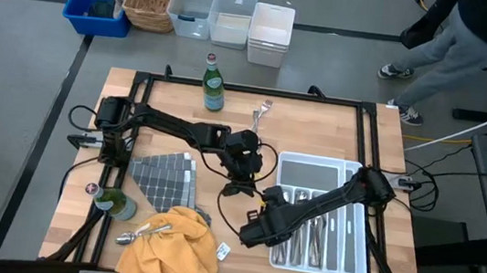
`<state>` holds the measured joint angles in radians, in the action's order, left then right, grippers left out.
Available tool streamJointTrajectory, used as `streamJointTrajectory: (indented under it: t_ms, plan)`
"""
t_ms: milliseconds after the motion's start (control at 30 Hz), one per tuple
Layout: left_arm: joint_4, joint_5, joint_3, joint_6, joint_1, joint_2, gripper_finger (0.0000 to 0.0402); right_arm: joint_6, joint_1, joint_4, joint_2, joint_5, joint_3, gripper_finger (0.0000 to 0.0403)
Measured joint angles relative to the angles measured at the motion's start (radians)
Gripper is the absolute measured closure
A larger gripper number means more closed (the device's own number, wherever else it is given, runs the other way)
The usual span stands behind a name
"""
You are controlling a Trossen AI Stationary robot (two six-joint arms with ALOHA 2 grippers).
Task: Sort silverware
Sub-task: Stack the silver knife into the white utensil tray with the other silver knives, then stack the silver spoon into the white utensil tray with the other silver spoons
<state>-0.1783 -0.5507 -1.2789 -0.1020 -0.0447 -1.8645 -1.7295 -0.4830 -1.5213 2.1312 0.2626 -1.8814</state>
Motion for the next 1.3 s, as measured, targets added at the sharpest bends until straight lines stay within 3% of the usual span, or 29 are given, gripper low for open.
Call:
streamJointTrajectory:
  t_ms: [400, 733, 1033, 1300]
  plan:
    - [-0.032, 0.001, 0.0, 0.028, 0.001, 0.0, 0.0306, -0.06, 0.001, 0.072, 0.002, -0.009, 0.15, 0.0384]
    - [-0.089, -0.001, 0.0, 0.025, -0.017, 0.0, 0.0306, -0.039, 0.014, 0.074, 0.003, -0.012, 0.158, 0.03]
    - [-0.268, -0.002, 0.001, 0.07, -0.047, 0.096, 0.0306, 0.166, 0.049, 0.019, -0.019, -0.015, 0.103, 0.0292]
    - [-0.428, 0.07, 0.001, 0.075, -0.078, 0.259, 0.0306, 0.405, 0.148, -0.006, -0.102, 0.082, 0.054, 0.0296]
